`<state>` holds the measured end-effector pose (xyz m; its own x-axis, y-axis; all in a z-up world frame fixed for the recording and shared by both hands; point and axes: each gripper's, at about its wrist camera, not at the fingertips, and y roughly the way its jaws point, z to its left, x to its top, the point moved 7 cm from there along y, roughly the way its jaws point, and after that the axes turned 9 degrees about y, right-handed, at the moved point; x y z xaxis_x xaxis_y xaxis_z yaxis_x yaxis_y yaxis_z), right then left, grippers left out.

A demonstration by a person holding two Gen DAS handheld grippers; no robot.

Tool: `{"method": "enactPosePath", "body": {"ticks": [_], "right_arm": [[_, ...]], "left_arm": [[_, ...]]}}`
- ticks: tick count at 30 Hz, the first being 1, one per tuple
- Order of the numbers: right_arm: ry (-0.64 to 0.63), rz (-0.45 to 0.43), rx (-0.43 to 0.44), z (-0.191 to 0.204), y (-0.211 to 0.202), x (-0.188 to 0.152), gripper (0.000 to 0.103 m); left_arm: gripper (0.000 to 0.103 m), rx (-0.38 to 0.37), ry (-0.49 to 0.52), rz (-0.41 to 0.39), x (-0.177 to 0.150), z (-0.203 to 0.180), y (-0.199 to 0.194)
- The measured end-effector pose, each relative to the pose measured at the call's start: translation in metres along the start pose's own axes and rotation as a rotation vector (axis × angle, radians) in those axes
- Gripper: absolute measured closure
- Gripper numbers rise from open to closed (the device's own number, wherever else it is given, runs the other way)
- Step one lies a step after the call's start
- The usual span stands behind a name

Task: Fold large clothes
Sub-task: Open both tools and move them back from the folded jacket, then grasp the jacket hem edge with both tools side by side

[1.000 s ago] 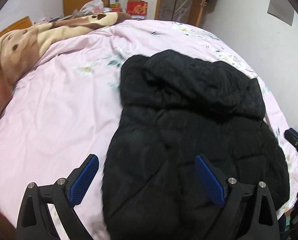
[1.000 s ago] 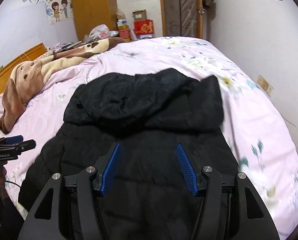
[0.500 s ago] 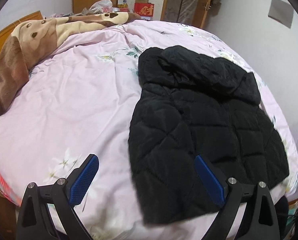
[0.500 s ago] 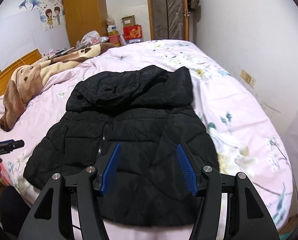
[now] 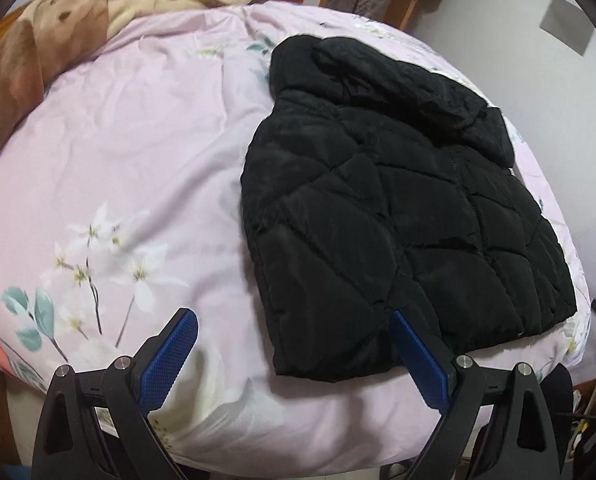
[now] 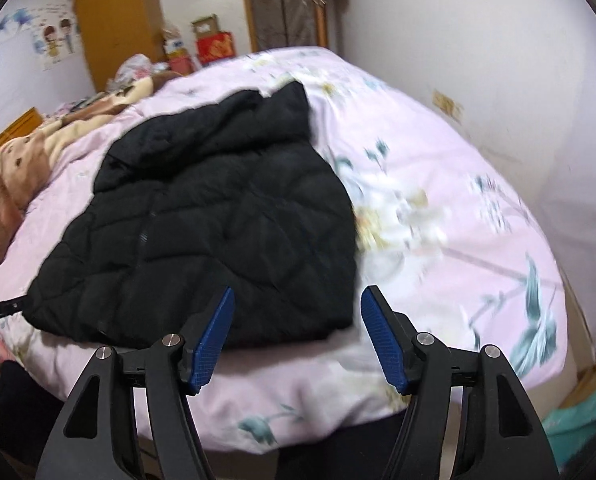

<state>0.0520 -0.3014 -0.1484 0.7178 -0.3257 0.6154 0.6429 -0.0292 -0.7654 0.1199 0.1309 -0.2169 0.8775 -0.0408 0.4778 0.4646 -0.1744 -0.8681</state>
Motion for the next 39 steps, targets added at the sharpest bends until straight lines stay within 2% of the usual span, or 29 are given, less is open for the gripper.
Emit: {"method": "enactPosePath", "body": {"ticks": [6, 12, 18, 20, 22, 24, 28, 32, 39], "right_arm": [[0.017, 0.022, -0.028, -0.015, 0.019, -0.008, 0.036], [0.030, 0.071, -0.036, -0.020, 0.045, -0.011, 0.036], [0.026, 0.093, -0.025, -0.017, 0.059, -0.009, 0.036], [0.015, 0.095, -0.026, -0.014, 0.061, -0.010, 0.037], [0.013, 0.104, -0.009, -0.010, 0.063, -0.010, 0.053], [0.002, 0.103, -0.021, -0.009, 0.062, -0.010, 0.058], [-0.010, 0.098, -0.005, -0.007, 0.057, -0.008, 0.077], [-0.012, 0.083, 0.014, -0.002, 0.048, -0.006, 0.085], [-0.038, 0.039, 0.048, 0.010, 0.016, 0.002, 0.088]], "left_arm": [[0.006, 0.023, -0.026, 0.024, -0.004, 0.005, 0.011], [0.007, 0.038, -0.060, 0.087, -0.008, 0.008, 0.027], [0.032, 0.019, -0.049, 0.104, -0.007, 0.000, 0.034], [0.045, 0.007, -0.052, 0.110, -0.007, -0.005, 0.037], [0.054, -0.003, -0.061, 0.114, -0.006, -0.009, 0.038], [0.058, 0.010, -0.058, 0.114, -0.006, -0.010, 0.035], [0.069, 0.005, -0.052, 0.079, -0.003, -0.015, 0.022], [0.081, 0.003, -0.055, 0.051, -0.002, -0.018, 0.008], [0.084, -0.022, -0.037, -0.023, 0.005, -0.027, -0.034]]}}
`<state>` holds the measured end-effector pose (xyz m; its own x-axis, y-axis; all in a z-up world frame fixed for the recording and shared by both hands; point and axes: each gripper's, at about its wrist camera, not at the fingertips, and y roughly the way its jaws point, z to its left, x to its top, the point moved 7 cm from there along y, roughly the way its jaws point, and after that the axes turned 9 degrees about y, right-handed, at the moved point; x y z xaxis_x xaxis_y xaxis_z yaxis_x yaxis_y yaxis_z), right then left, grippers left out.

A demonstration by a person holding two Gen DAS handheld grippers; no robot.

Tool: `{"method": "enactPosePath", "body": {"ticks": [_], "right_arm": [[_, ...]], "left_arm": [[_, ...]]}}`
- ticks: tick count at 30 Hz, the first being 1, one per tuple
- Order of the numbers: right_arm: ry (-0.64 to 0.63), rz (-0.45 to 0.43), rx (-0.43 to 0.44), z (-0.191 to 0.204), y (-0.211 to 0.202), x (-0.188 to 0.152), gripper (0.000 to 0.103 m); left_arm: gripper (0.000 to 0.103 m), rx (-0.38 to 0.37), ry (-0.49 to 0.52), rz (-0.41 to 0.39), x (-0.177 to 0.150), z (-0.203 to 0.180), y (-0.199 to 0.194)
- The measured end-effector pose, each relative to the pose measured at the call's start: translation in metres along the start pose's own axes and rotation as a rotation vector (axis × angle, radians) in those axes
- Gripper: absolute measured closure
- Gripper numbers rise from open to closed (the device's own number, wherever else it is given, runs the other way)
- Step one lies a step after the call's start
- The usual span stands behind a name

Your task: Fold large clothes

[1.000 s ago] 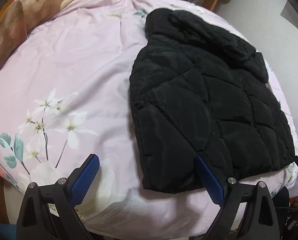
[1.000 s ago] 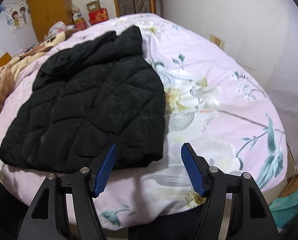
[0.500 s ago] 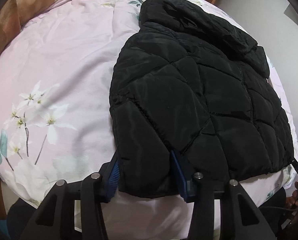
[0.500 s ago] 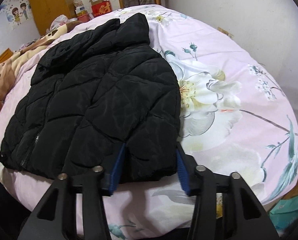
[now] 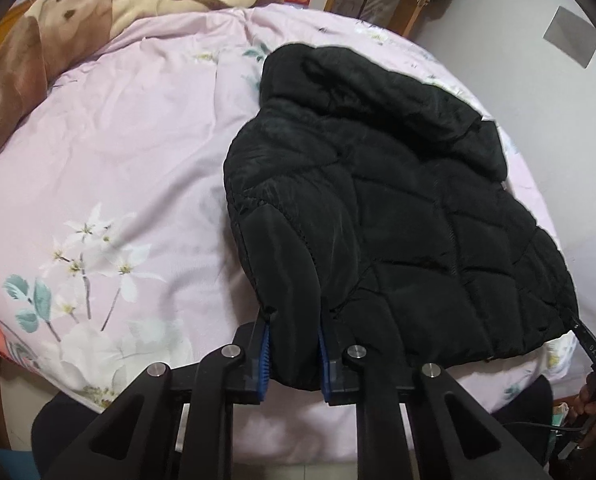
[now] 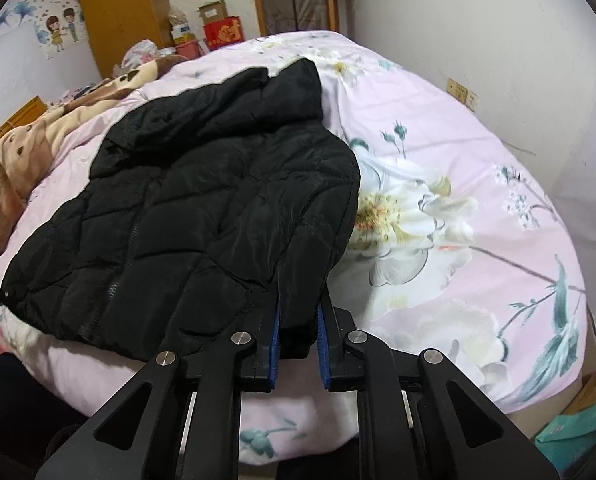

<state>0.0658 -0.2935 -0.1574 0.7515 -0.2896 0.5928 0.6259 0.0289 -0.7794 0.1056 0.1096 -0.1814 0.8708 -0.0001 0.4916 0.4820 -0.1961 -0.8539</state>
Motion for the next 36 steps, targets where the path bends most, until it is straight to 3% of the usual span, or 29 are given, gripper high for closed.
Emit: {"method": "enactPosePath", "body": {"ticks": [10, 17, 25, 36], "right_arm": [[-0.019, -0.036, 0.045, 0.005, -0.047, -0.006, 0.088], [-0.036, -0.047, 0.065, 0.010, -0.070, -0.004, 0.088], [-0.060, -0.089, 0.095, 0.032, -0.070, 0.038, 0.089], [-0.053, -0.057, 0.085, 0.065, -0.032, 0.133, 0.089]], "left_arm": [[0.084, -0.033, 0.031, -0.039, -0.013, -0.010, -0.046], [0.084, -0.046, 0.056, -0.050, -0.001, -0.015, -0.069], [0.084, -0.075, 0.039, -0.101, 0.050, -0.022, -0.077], [0.083, -0.022, 0.013, -0.101, 0.171, -0.017, -0.046]]}}
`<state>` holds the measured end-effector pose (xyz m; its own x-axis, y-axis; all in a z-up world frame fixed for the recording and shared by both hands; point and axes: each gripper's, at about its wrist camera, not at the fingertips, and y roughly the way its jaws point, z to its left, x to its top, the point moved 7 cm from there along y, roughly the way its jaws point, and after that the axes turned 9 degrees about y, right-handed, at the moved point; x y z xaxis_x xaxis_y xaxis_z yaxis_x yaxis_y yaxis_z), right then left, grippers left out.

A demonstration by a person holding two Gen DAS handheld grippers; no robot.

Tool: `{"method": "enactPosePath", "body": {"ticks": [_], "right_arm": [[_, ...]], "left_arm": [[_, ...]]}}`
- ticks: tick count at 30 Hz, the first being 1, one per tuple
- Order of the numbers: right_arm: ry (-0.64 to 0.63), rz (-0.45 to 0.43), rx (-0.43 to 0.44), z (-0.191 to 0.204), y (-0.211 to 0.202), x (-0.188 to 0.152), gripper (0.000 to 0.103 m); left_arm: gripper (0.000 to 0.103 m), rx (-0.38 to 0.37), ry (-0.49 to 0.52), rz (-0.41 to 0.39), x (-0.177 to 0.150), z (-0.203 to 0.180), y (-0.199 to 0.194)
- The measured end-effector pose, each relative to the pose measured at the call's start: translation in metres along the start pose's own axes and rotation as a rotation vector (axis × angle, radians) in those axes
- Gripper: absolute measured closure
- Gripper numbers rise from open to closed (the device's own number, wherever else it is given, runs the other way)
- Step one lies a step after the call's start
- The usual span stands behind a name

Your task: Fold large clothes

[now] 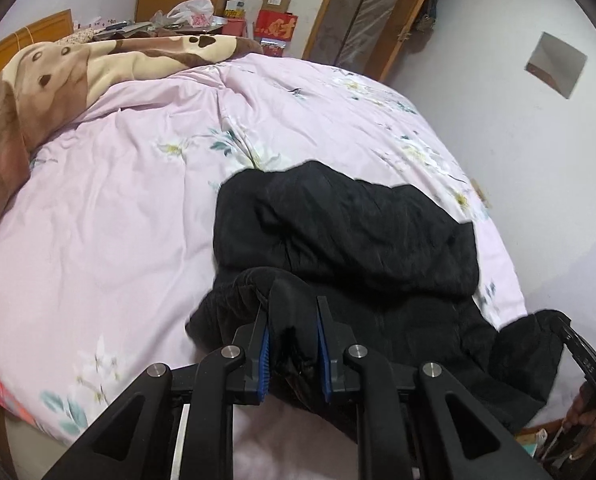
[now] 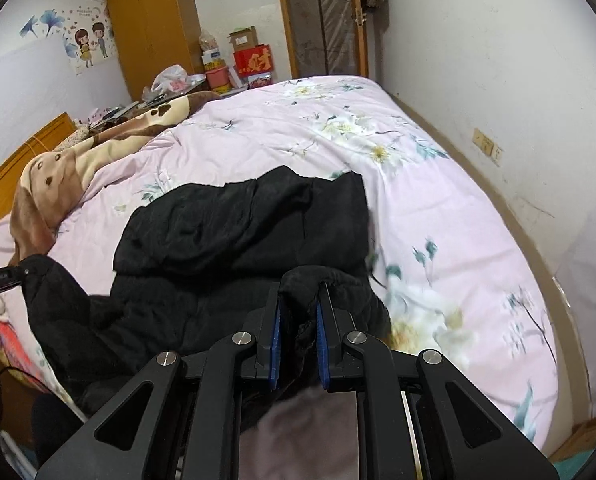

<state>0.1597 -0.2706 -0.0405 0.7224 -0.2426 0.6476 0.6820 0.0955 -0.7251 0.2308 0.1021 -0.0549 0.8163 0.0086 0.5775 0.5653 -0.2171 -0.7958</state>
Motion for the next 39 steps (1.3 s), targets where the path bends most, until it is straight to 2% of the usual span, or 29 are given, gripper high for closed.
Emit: {"method": "enactPosePath", "body": {"ticks": [9, 14, 17, 18, 21, 22, 23, 24, 26, 27, 28, 32, 36, 39], "right_arm": [[0.039, 0.083, -0.063, 0.000, 0.068, 0.068, 0.088], [0.078, 0.149, -0.096, -0.009, 0.110, 0.093, 0.087], [0.106, 0.168, -0.108, -0.012, 0.129, 0.106, 0.085], [0.104, 0.174, -0.110, -0.012, 0.136, 0.111, 0.081], [0.101, 0.189, -0.148, -0.016, 0.149, 0.121, 0.077], [0.095, 0.193, -0.150, -0.016, 0.152, 0.125, 0.077], [0.090, 0.195, -0.148, -0.017, 0.154, 0.129, 0.077], [0.087, 0.190, -0.138, -0.017, 0.154, 0.133, 0.076], [0.095, 0.175, -0.113, -0.018, 0.155, 0.141, 0.065], [0.114, 0.161, -0.098, -0.021, 0.153, 0.145, 0.054], [0.124, 0.149, -0.092, -0.024, 0.151, 0.148, 0.050], [0.097, 0.094, -0.026, -0.033, 0.135, 0.154, 0.049], [-0.009, 0.086, 0.022, -0.044, 0.126, 0.142, 0.037], [-0.080, 0.113, 0.051, -0.052, 0.131, 0.121, 0.036]], "left_arm": [[0.081, 0.019, -0.104, 0.059, 0.072, 0.027, 0.066], [0.078, 0.062, -0.144, 0.090, 0.091, 0.047, 0.103], [0.076, 0.066, -0.158, 0.108, 0.099, 0.055, 0.121], [0.075, 0.058, -0.153, 0.108, 0.103, 0.055, 0.127], [0.061, 0.035, -0.154, 0.092, 0.111, 0.061, 0.135], [0.051, 0.045, -0.151, 0.073, 0.114, 0.064, 0.134], [0.045, 0.054, -0.151, 0.041, 0.120, 0.069, 0.131], [0.045, 0.040, -0.162, 0.007, 0.124, 0.073, 0.127], [0.044, 0.028, -0.195, -0.008, 0.128, 0.082, 0.123], [0.044, 0.017, -0.204, -0.010, 0.129, 0.086, 0.121], [0.041, -0.001, -0.201, -0.019, 0.128, 0.089, 0.118], [0.029, -0.030, -0.100, -0.045, 0.120, 0.095, 0.110], [0.027, -0.077, -0.015, 0.001, 0.106, 0.090, 0.123], [0.026, -0.099, 0.081, 0.022, 0.097, 0.078, 0.135]]}}
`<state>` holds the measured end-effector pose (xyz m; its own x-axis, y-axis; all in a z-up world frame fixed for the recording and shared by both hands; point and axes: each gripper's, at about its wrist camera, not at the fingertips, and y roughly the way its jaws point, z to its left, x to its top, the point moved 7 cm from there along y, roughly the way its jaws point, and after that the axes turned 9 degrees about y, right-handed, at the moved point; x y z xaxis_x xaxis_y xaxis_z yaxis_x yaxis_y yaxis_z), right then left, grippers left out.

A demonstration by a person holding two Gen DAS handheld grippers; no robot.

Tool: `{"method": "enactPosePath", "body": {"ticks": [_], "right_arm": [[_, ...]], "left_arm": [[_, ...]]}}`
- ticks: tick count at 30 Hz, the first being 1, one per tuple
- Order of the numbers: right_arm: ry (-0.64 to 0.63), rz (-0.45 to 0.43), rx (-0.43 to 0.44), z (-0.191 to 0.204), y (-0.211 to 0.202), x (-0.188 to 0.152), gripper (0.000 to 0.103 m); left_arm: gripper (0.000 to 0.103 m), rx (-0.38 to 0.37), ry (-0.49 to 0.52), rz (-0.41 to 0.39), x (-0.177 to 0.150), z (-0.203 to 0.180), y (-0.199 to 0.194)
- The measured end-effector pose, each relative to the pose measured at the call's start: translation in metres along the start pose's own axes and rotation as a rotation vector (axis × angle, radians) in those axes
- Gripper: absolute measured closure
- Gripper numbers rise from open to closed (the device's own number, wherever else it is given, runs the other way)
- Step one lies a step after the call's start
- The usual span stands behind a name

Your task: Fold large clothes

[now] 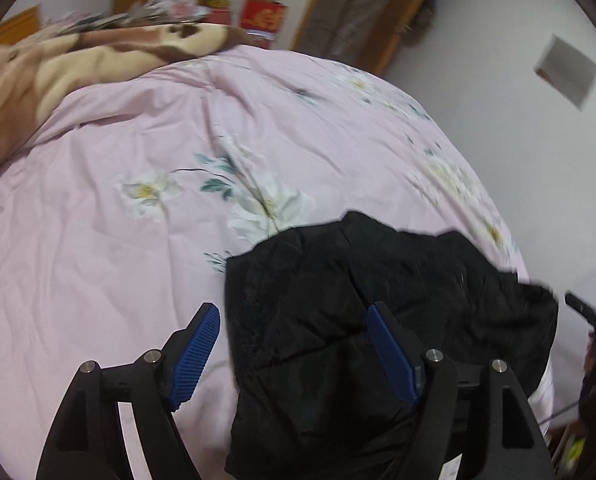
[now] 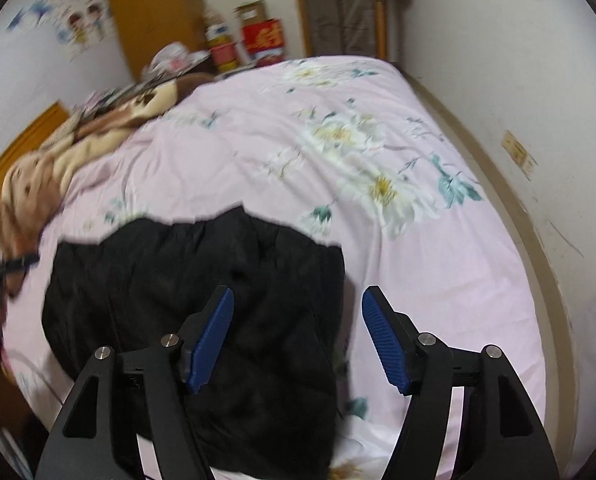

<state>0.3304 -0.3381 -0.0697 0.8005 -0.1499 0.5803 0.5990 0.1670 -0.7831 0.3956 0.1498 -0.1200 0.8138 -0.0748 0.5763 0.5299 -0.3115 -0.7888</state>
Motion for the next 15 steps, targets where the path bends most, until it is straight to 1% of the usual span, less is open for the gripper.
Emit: {"method": "enactPosePath", "body": {"ticks": [2, 4, 5, 6, 9, 12, 13, 14, 15], "right_arm": [[-0.030, 0.017, 0.010, -0.004, 0.009, -0.012, 0.035], [-0.027, 0.051, 0.046, -0.007, 0.026, -0.021, 0.029], [-0.022, 0.059, 0.064, -0.007, 0.030, -0.024, 0.029], [-0.010, 0.066, 0.098, -0.005, 0.038, -0.024, 0.029], [0.010, 0.075, 0.148, -0.001, 0.053, -0.020, 0.029], [0.030, 0.108, 0.169, 0.002, 0.069, -0.018, 0.029], [0.046, 0.124, 0.170, 0.001, 0.073, -0.018, 0.029], [0.055, 0.128, 0.166, 0.001, 0.075, -0.018, 0.033], [0.055, 0.126, 0.170, 0.002, 0.077, -0.018, 0.050]], "left_arm": [[0.021, -0.030, 0.064, 0.019, -0.005, -0.012, 0.011], [0.021, -0.054, 0.118, 0.046, -0.009, -0.024, 0.024], [0.021, -0.063, 0.128, 0.048, -0.009, -0.027, 0.029], [0.021, -0.074, 0.132, 0.052, -0.008, -0.030, 0.035], [0.019, -0.065, 0.119, 0.070, -0.003, -0.029, 0.052], [0.020, -0.056, 0.095, 0.084, 0.002, -0.024, 0.063], [0.020, -0.052, 0.090, 0.075, 0.004, -0.025, 0.064], [0.022, -0.049, 0.096, 0.069, 0.005, -0.026, 0.063], [0.027, -0.035, 0.110, 0.068, 0.005, -0.027, 0.063]]}}
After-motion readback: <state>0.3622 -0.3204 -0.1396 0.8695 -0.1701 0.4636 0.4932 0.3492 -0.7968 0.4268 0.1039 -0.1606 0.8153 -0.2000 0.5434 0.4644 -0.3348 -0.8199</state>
